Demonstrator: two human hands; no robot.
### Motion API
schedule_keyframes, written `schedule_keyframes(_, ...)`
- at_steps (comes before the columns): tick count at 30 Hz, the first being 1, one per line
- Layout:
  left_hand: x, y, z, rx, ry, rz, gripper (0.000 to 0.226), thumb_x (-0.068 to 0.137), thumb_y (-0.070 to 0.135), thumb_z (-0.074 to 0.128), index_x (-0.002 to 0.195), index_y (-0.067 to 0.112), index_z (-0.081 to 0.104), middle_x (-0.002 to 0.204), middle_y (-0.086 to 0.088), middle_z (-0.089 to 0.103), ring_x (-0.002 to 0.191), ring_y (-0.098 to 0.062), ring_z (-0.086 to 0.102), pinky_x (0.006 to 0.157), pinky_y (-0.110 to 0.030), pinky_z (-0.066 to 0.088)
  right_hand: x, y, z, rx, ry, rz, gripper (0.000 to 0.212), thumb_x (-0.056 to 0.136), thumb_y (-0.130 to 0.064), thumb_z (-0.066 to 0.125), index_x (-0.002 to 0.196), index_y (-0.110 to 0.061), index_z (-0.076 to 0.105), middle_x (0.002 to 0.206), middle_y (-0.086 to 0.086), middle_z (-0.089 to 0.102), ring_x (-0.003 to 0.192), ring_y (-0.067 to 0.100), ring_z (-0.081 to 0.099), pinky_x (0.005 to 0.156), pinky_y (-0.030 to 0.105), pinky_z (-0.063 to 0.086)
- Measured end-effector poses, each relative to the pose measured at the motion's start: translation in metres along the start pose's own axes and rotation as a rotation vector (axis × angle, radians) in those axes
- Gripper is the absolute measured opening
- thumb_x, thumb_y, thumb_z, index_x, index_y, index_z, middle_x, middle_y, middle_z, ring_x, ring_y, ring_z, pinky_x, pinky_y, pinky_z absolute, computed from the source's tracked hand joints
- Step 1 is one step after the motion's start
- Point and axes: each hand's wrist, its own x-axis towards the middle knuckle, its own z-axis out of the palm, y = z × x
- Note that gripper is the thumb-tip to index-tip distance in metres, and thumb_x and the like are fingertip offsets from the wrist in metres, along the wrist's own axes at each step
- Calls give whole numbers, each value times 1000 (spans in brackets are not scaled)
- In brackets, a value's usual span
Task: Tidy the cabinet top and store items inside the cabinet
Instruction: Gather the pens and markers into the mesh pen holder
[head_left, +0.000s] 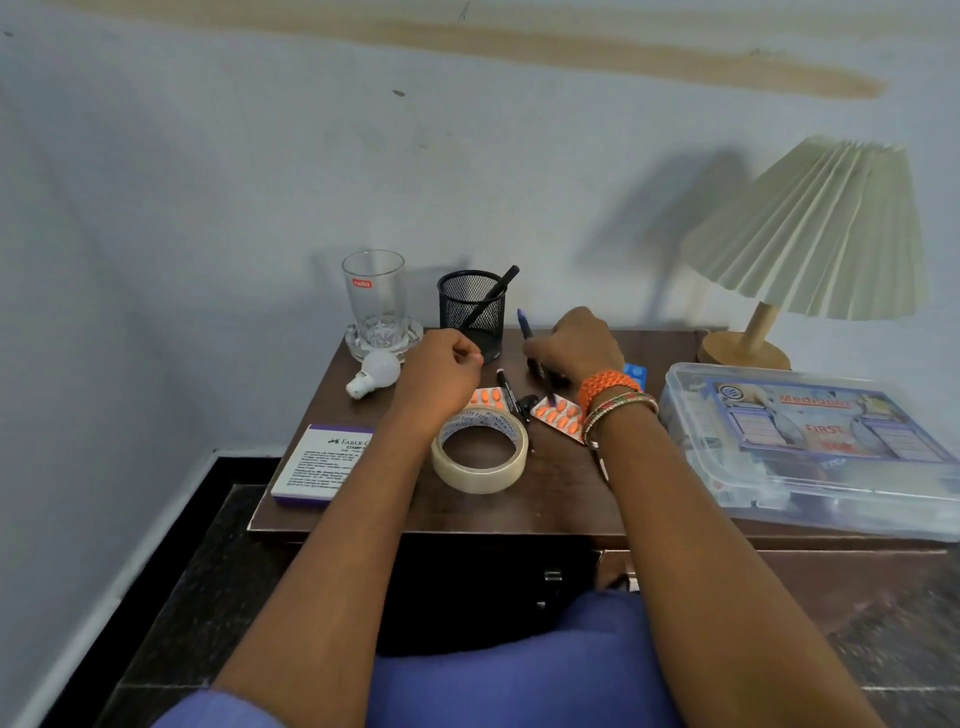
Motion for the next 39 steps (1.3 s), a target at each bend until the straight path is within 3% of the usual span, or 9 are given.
schedule_keyframes(2, -2, 6, 3, -11, -44, 18, 22, 95, 22, 50, 111, 12, 61, 99, 0, 58, 90, -13, 52, 79, -26, 39, -4, -5, -6, 276, -95, 12, 25, 78, -30, 65, 73, -8, 54, 62, 7, 53, 54, 19, 49, 50, 21, 37)
schedule_keyframes(4, -4, 10, 6, -20, -84, 38, 25, 97, 22, 47, 116, 11, 59, 108, -6, 62, 97, -19, 57, 82, -30, 43, -12, -13, -11, 601, -285, 82, 19, 84, -18, 63, 69, -8, 55, 57, 5, 54, 46, 15, 52, 52, 24, 45)
schedule_keyframes(8, -4, 10, 8, -38, -142, 41, 25, 99, 20, 41, 117, 11, 55, 111, -14, 63, 97, -27, 62, 86, -42, 50, -23, -14, -18, 962, -570, 104, 9, 90, -7, 60, 92, 2, 60, 77, 14, 63, 65, 22, 65, 61, 30, 60)
schedule_keyframes(12, -5, 15, 7, -318, -170, -115, 24, 99, 24, 40, 114, 11, 54, 111, -13, 62, 94, -25, 62, 78, -39, 54, -21, -7, -19, 1094, -621, 108, 4, 91, -3, 57, 90, 0, 60, 86, 12, 65, 74, 18, 66, 62, 26, 60)
schedule_keyframes(19, -5, 14, 5, -493, -192, -171, 17, 98, 12, 45, 95, 8, 61, 70, -4, 57, 59, -14, 52, 63, -31, 51, -19, -4, -18, 809, -574, 74, 9, 90, -20, 64, 89, -12, 68, 70, -2, 64, 61, 7, 56, 64, 23, 46)
schedule_keyframes(24, -6, -1, -2, 212, -40, 16, 18, 91, 12, 56, 106, 10, 65, 97, -10, 65, 91, -25, 60, 80, -36, 47, -6, 17, -21, 285, -158, 6, 16, 88, -6, 62, 101, -2, 71, 92, 14, 68, 79, 20, 63, 74, 31, 56)
schedule_keyframes(30, -6, 1, 3, 243, -170, 0, 15, 89, 15, 60, 104, 17, 63, 98, -10, 66, 91, -26, 61, 83, -40, 51, -5, 54, -31, 463, -128, 217, 24, 89, 11, 48, 97, 2, 70, 71, 13, 63, 57, 17, 60, 50, 23, 55)
schedule_keyframes(35, -7, 9, 13, 184, -209, -12, 8, 88, 16, 57, 92, 22, 60, 91, -9, 67, 86, -27, 65, 80, -46, 56, -4, 65, -36, 327, -21, 119, 33, 82, 10, 53, 64, -13, 66, 73, 17, 65, 72, 28, 66, 76, 37, 59)
schedule_keyframes(39, -14, 24, 22, 227, -252, 27, 14, 92, 17, 49, 100, 18, 60, 95, -9, 67, 84, -26, 65, 81, -44, 53, -5, 64, -46, 42, 44, 75, 15, 77, 0, 60, 89, -2, 68, 90, 19, 69, 84, 30, 68, 78, 40, 58)
